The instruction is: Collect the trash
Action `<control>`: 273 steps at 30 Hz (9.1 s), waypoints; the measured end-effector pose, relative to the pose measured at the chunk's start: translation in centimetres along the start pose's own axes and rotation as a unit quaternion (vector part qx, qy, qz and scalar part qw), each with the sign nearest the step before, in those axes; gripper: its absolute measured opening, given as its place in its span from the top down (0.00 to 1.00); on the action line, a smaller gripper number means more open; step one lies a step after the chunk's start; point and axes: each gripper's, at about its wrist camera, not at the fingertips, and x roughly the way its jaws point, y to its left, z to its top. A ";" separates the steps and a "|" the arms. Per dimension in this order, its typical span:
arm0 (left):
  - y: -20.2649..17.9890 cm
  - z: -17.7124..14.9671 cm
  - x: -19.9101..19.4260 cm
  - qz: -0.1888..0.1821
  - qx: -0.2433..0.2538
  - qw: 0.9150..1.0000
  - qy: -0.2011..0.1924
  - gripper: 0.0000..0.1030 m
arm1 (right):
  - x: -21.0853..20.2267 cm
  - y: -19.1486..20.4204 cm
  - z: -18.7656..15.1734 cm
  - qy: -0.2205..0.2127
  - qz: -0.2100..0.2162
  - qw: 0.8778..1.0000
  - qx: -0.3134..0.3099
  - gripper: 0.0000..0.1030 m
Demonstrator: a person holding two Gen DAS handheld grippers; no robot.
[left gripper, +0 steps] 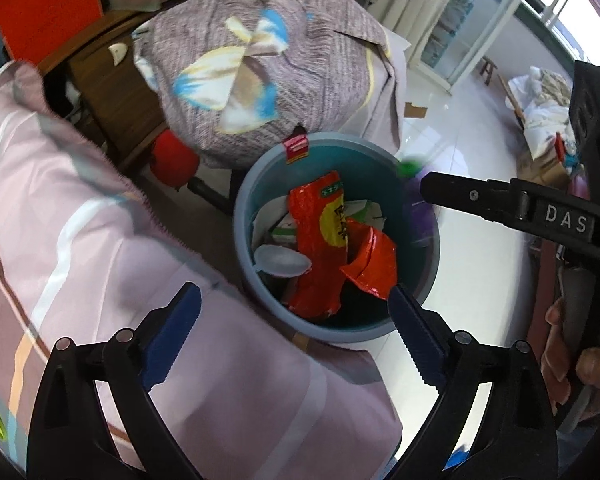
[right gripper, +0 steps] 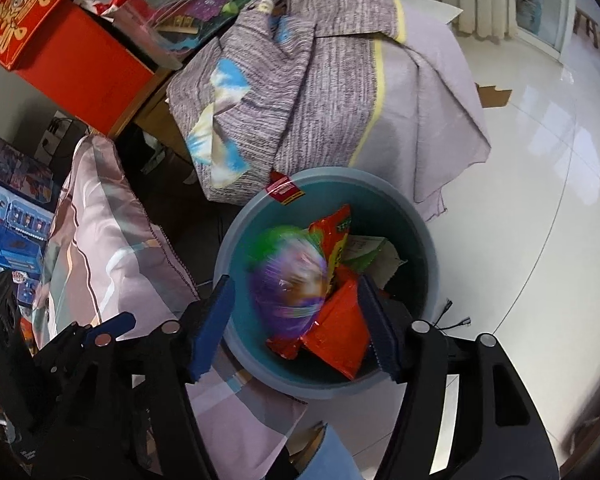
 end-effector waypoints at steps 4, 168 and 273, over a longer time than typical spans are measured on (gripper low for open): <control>0.7 -0.6 -0.6 0.005 -0.011 1.000 -0.002 0.07 | -0.1 0.1 -0.4 0.000 0.001 1.000 0.005 0.29; 8.5 -8.6 -12.4 0.090 -0.067 0.989 -0.093 0.50 | -2.5 10.8 -6.4 -0.041 0.062 0.995 -0.074 0.48; 4.0 -11.0 -9.6 0.060 -0.065 0.993 -0.083 0.04 | -4.5 6.6 -12.0 -0.044 -0.126 0.985 -0.111 0.07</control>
